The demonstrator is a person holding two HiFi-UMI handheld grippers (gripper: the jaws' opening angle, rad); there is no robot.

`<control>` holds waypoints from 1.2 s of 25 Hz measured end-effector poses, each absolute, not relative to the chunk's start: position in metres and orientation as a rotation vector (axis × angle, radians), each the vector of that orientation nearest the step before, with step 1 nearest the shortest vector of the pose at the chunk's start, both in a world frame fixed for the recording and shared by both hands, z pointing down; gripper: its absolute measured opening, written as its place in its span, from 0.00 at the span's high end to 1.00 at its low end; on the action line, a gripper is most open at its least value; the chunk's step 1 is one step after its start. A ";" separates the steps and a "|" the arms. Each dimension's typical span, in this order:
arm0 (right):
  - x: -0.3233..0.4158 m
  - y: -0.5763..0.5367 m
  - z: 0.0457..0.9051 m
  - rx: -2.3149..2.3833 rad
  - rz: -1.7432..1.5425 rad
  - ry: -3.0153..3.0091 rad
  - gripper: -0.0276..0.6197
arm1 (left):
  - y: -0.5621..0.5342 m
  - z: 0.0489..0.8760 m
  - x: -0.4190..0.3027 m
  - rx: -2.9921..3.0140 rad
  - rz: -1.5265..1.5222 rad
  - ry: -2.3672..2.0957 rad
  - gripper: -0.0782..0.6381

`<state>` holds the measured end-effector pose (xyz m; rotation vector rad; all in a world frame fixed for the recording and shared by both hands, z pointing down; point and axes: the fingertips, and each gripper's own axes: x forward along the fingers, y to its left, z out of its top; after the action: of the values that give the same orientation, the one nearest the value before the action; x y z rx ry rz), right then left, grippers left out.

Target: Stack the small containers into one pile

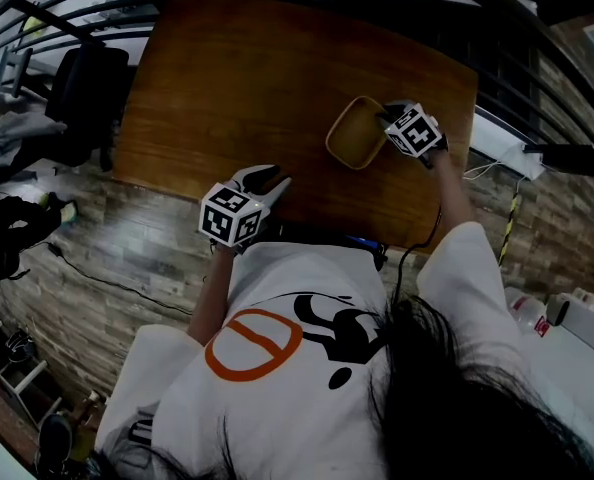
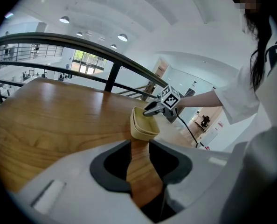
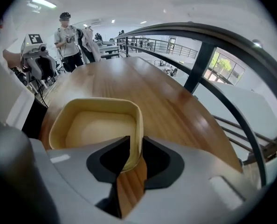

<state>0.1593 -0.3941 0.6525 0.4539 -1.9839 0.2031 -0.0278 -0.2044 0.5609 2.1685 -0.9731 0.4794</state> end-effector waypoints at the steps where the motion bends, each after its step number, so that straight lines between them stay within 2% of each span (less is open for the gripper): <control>1: 0.162 -0.393 0.655 0.465 0.218 -1.974 0.79 | -0.204 0.561 -0.028 2.169 0.480 -0.972 0.72; 5: 0.177 -0.393 0.660 0.587 0.317 -1.913 0.86 | -0.201 0.561 -0.031 2.165 0.483 -0.976 0.72; 11: 0.185 -0.373 0.652 0.844 0.483 -1.787 0.86 | -0.191 0.563 -0.046 2.155 0.478 -0.978 0.72; 18: 0.192 -0.319 0.648 1.271 0.921 -1.647 0.87 | -0.184 0.557 -0.060 2.178 0.467 -0.947 0.72; 26: 0.166 -0.252 0.652 1.590 1.220 -1.518 0.87 | -0.171 0.556 -0.073 2.222 0.473 -0.863 0.72; 30: 0.146 -0.237 0.654 1.625 1.271 -1.515 0.87 | -0.171 0.552 -0.076 2.250 0.480 -0.815 0.72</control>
<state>0.1462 -0.2370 0.6535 1.6247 -1.5152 1.2706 -0.0762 -0.1705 0.5523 2.2501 -0.8155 0.4803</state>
